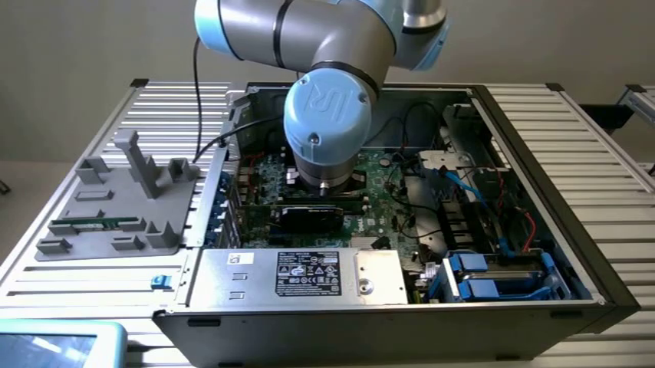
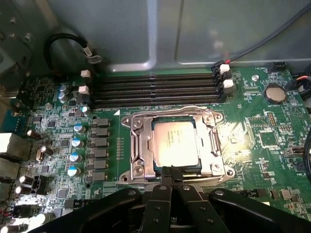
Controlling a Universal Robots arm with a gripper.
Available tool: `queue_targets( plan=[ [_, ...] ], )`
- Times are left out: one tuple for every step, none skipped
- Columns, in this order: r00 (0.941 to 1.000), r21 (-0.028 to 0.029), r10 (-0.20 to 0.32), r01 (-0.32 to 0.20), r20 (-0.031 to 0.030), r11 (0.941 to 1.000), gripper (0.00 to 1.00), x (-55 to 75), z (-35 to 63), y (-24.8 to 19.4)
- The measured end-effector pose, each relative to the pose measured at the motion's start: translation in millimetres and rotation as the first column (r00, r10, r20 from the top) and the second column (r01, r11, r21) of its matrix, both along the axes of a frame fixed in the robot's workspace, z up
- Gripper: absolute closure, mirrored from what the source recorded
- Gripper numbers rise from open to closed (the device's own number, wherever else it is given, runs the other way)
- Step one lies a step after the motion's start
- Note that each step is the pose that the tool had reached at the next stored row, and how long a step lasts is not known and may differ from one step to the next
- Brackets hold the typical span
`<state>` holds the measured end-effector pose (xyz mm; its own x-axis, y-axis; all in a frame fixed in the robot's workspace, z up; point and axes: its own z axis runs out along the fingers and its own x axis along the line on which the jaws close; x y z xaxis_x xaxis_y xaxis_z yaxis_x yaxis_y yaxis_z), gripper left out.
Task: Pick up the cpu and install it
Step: 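Install the second cpu locking lever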
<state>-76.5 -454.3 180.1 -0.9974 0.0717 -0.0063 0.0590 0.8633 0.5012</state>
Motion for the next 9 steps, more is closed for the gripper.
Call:
queue_targets(
  plan=[
    [1.0000,-0.0003,0.000,0.000,-0.0001,1.0000,0.91,0.0,0.1,0.0],
    [1.0000,-0.0002,0.000,0.000,0.0000,1.0000,0.91,0.0,0.1,0.0],
    [1.0000,0.0000,0.000,0.000,0.0000,1.0000,0.91,0.0,0.0,0.0],
    [1.0000,-0.0001,0.000,0.000,0.0001,1.0000,0.91,0.0,0.0,0.0],
    [1.0000,0.0001,0.000,0.000,0.0001,1.0000,0.91,0.0,-0.2,0.1],
    [1.0000,0.0001,0.000,0.000,0.0002,1.0000,0.91,0.0,-0.2,0.0],
    [1.0000,0.0003,0.000,0.000,0.0002,1.0000,0.91,-0.1,-0.5,0.0],
    [1.0000,0.0003,0.000,0.000,0.0002,1.0000,0.91,-0.1,-0.5,0.0],
    [1.0000,0.0003,0.000,0.000,0.0002,1.0000,0.91,-0.2,-0.5,-0.2]
  ],
)
